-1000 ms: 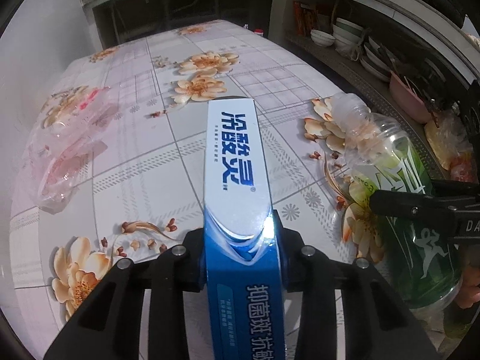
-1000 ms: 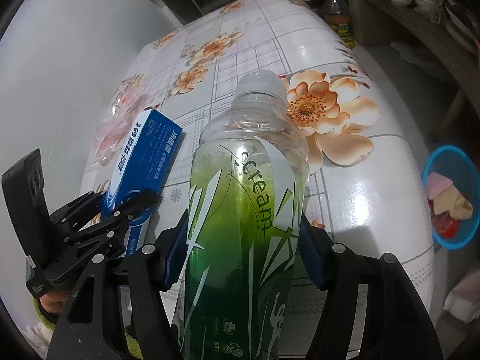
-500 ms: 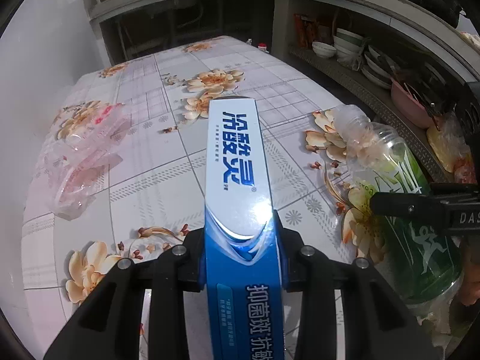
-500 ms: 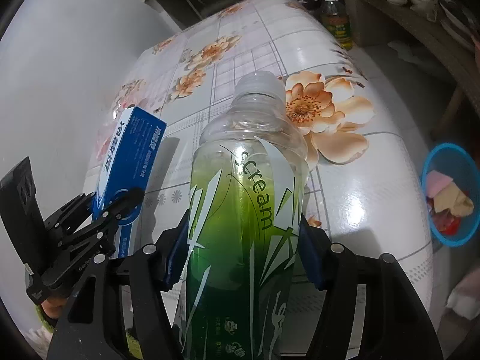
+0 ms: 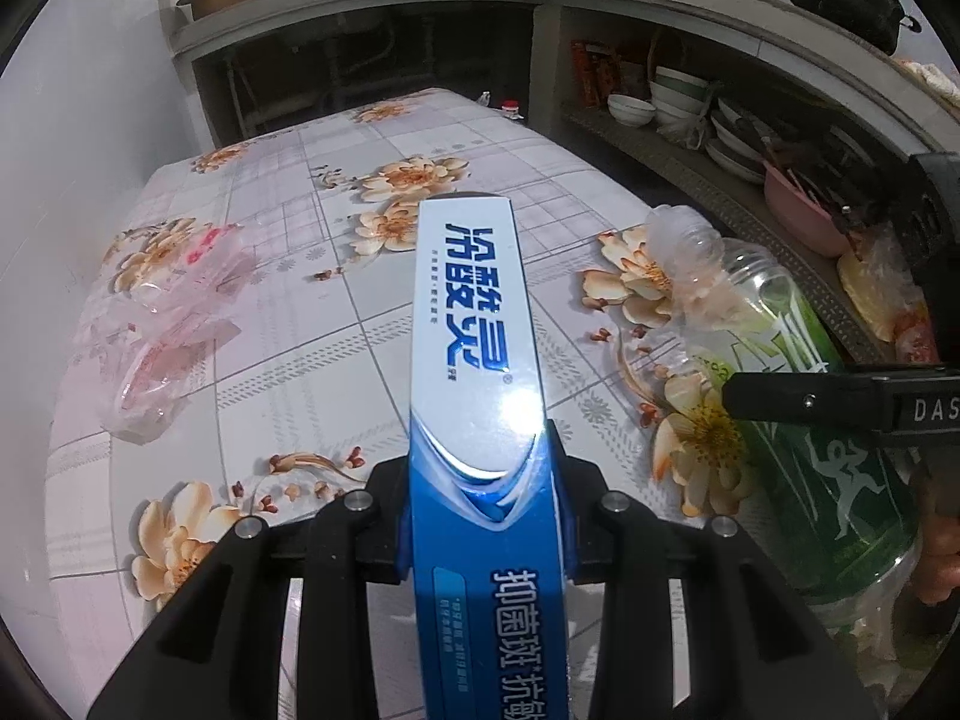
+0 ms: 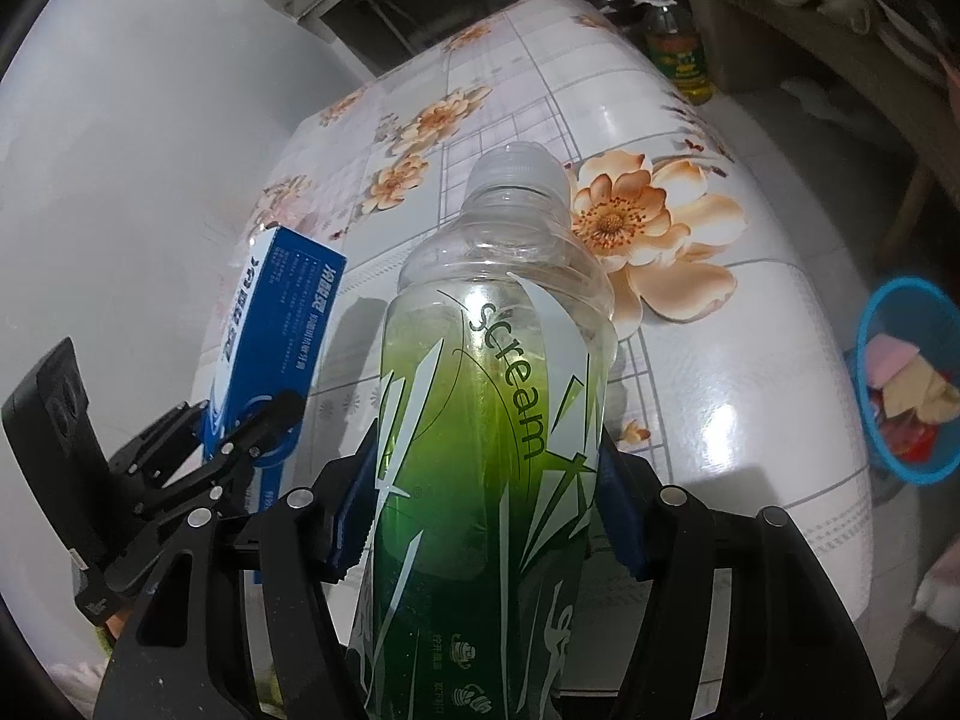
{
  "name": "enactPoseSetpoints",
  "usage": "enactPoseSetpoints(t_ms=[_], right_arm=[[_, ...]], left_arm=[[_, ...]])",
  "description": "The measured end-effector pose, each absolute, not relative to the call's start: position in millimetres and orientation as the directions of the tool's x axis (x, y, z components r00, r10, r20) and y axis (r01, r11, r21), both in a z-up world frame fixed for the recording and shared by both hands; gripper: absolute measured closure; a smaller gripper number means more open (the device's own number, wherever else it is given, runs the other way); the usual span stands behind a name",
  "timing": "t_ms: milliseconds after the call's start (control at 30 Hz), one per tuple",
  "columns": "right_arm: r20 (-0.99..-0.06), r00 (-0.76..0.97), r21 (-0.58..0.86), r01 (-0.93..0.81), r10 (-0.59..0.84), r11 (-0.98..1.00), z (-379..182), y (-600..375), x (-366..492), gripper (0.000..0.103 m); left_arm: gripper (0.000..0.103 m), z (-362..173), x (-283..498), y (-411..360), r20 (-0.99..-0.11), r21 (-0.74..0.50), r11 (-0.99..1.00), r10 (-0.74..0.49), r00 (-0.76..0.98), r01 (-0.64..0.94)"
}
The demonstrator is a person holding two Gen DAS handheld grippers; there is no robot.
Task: Collect trash
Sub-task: 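Lift the bottle and toothpaste box off the table with both grippers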
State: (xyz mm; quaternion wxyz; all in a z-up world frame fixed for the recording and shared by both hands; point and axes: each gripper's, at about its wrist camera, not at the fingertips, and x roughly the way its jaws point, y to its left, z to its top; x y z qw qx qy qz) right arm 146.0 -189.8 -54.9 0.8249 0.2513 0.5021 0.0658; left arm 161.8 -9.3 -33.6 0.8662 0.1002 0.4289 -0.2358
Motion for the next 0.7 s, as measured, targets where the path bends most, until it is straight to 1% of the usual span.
enactPoseSetpoints(t_ms=[300,700], right_arm=[[-0.754,0.522,0.546,0.16,0.399,0.822,-46.5,-200.2,135.2,0.043],[-0.718,0.552,0.596,0.175,0.424,0.784,-42.8,-216.5,124.6,0.043]], left_arm=[[0.07,-21.8,158.1,-9.5,-0.769,-0.107,0.852,-0.398,0.5,0.513],[0.07,-8.2,149.5,-19.8,-0.746,-0.13,0.833,-0.439,0.501,0.537]])
